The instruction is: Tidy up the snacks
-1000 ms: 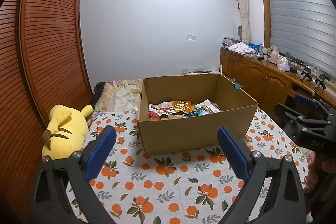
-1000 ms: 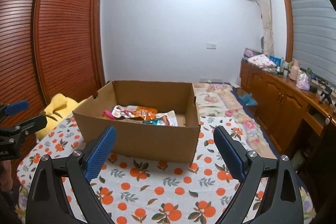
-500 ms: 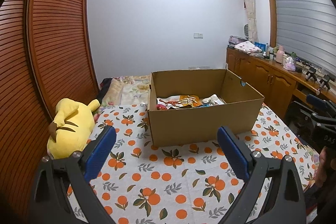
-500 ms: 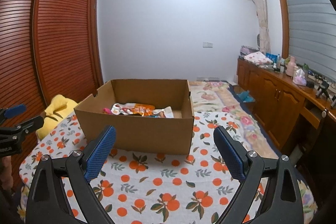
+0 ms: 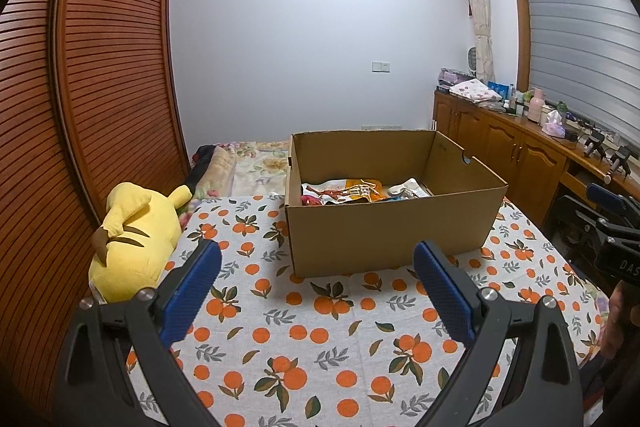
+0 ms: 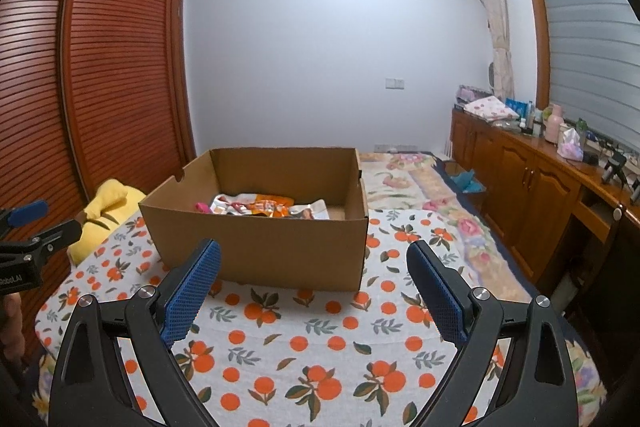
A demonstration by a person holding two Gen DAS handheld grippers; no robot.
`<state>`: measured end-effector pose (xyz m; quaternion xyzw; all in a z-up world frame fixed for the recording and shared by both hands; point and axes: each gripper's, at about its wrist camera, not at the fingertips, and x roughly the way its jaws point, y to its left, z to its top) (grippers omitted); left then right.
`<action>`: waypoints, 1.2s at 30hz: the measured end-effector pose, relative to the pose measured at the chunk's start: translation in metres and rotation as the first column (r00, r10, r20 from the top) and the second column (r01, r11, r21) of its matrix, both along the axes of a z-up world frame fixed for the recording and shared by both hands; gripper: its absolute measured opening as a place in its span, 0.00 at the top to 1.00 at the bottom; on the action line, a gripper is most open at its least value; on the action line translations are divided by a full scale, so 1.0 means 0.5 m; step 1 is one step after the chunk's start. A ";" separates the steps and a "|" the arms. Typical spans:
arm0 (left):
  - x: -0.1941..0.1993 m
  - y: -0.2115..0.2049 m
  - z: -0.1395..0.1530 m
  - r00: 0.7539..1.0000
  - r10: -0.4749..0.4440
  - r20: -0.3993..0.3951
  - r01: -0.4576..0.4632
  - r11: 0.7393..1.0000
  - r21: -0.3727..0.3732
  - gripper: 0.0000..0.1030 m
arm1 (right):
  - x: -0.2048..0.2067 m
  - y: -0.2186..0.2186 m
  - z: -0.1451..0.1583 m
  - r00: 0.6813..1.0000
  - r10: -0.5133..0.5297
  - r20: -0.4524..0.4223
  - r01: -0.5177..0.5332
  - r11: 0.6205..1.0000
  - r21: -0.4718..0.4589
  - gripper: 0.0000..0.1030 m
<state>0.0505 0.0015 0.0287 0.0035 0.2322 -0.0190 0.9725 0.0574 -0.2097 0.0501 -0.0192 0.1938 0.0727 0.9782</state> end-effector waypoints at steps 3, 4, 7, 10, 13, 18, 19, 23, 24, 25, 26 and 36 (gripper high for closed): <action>0.002 0.001 0.000 1.000 0.002 0.001 -0.002 1.000 0.003 0.05 | -0.001 -0.002 0.001 1.000 -0.003 0.006 0.003 1.000 0.003 0.07; 0.002 0.001 0.000 1.000 0.003 0.000 -0.003 1.000 0.004 0.05 | -0.001 -0.003 0.000 1.000 -0.003 0.004 0.003 1.000 0.003 0.07; 0.003 0.000 0.000 1.000 0.003 0.002 -0.003 1.000 0.003 0.05 | 0.000 -0.002 0.001 1.000 -0.002 0.003 0.002 1.000 0.004 0.07; 0.006 0.001 0.000 1.000 0.004 0.001 -0.004 1.000 0.003 0.05 | 0.001 -0.003 0.000 1.000 -0.004 0.004 0.004 1.000 0.004 0.07; 0.005 0.001 0.001 1.000 0.005 0.005 -0.005 1.000 0.003 0.05 | 0.000 -0.003 0.000 1.000 -0.002 0.003 0.002 1.000 0.002 0.07; 0.004 0.002 0.002 1.000 0.005 0.009 -0.005 1.000 0.005 0.05 | 0.000 -0.003 0.000 1.000 -0.003 0.005 0.003 1.000 0.004 0.07; 0.004 0.002 0.003 1.000 0.007 0.010 -0.007 1.000 0.005 0.05 | 0.000 -0.003 0.000 1.000 -0.004 0.005 0.004 1.000 0.003 0.07; 0.001 0.001 0.003 1.000 0.005 0.009 -0.005 1.000 0.001 0.05 | 0.000 -0.003 0.000 1.000 -0.003 0.004 0.003 1.000 0.003 0.07; 0.000 0.001 0.003 1.000 0.006 0.010 -0.006 1.000 0.003 0.05 | 0.000 -0.004 0.000 1.000 -0.003 0.003 0.003 1.000 0.003 0.07; 0.000 0.001 0.003 1.000 0.006 0.009 -0.006 1.000 0.002 0.05 | 0.000 -0.003 0.000 1.000 -0.003 0.003 0.003 1.000 0.004 0.07; 0.000 0.001 0.003 1.000 0.005 0.009 -0.005 1.000 0.001 0.05 | 0.000 -0.003 0.000 1.000 -0.003 0.003 0.003 1.000 0.004 0.07; -0.002 0.001 0.002 1.000 0.005 0.008 -0.005 1.000 0.004 0.05 | -0.003 -0.005 -0.002 1.000 -0.003 0.002 0.003 1.000 0.009 0.07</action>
